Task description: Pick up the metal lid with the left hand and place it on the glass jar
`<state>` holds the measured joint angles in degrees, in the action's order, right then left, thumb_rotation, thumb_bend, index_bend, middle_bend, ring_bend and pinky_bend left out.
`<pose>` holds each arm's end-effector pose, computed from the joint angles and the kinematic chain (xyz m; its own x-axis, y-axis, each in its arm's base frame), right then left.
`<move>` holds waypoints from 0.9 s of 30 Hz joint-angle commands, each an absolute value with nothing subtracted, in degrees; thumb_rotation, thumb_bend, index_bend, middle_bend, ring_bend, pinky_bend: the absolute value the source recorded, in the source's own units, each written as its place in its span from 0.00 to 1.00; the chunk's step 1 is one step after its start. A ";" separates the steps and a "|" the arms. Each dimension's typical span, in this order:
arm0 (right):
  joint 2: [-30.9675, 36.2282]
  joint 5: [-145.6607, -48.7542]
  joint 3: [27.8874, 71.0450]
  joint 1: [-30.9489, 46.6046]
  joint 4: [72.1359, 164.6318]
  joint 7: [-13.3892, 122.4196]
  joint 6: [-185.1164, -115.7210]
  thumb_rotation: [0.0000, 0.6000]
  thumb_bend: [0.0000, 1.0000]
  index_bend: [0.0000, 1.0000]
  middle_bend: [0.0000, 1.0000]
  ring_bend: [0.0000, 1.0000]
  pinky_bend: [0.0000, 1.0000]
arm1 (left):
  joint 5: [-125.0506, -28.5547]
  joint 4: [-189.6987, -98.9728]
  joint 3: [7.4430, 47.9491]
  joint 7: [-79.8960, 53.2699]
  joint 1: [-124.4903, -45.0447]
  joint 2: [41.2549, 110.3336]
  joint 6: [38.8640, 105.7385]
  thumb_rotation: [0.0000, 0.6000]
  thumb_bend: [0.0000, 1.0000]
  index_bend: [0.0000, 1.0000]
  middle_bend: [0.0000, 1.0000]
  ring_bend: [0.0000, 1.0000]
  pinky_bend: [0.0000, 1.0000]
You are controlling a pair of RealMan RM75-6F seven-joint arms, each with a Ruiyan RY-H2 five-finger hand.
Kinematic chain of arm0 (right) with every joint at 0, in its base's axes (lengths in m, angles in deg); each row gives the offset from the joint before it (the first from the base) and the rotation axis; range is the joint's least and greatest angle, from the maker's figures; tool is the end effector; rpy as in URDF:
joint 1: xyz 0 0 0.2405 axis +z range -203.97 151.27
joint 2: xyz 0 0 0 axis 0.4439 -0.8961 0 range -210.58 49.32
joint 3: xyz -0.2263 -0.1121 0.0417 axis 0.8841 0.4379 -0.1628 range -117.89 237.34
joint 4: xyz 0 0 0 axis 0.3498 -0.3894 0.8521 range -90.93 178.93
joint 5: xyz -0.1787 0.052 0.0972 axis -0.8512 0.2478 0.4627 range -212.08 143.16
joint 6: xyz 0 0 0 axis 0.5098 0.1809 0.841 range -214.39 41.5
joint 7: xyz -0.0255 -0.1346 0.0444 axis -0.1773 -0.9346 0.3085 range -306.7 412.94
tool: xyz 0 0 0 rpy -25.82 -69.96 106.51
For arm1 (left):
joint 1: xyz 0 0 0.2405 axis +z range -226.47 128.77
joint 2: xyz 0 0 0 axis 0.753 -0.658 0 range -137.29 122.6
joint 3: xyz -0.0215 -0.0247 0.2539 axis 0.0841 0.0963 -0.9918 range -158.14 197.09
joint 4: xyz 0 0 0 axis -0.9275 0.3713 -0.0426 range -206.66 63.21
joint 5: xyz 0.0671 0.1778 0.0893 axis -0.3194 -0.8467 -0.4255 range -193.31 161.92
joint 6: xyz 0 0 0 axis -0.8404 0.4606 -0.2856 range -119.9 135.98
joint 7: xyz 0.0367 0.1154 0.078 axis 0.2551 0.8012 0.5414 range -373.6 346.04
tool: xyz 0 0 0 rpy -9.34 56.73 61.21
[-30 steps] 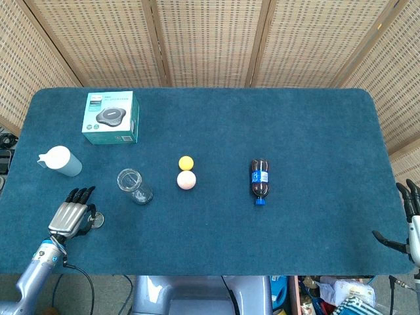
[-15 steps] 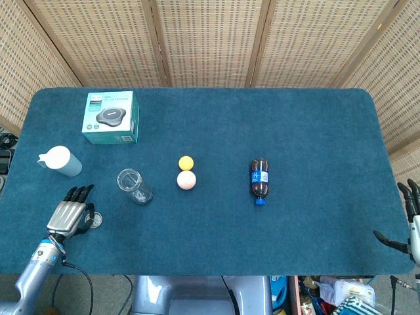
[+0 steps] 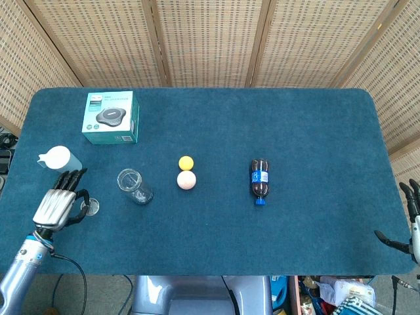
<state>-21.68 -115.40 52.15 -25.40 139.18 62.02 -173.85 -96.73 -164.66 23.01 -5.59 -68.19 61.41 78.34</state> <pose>-0.3206 -0.1749 0.2053 0.2820 0.1127 0.9528 -0.9563 0.1133 0.2696 -0.2682 0.2527 0.1026 0.4597 0.1496 0.8754 0.8821 -0.1910 -0.4305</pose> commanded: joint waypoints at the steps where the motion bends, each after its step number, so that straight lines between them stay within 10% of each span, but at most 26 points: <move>1: -21.81 -115.44 52.14 -25.50 139.24 62.19 -173.99 1.00 0.00 0.00 0.00 0.00 0.00 | -99.73 -175.28 28.10 -8.59 -70.00 52.60 81.66 1.00 0.44 0.61 0.00 0.00 0.00; 11: -21.66 -114.92 52.06 -25.23 139.09 61.82 -173.30 1.00 0.00 0.00 0.00 0.00 0.00 | -87.62 -187.33 34.52 -2.86 -77.88 45.74 72.14 1.00 0.44 0.61 0.00 0.00 0.00; 27: -21.86 -113.90 51.92 -25.01 139.03 62.05 -172.26 1.00 0.00 0.00 0.00 0.00 0.00 | -78.60 -183.15 33.48 0.38 -82.94 53.06 68.06 1.00 0.44 0.61 0.00 0.00 0.00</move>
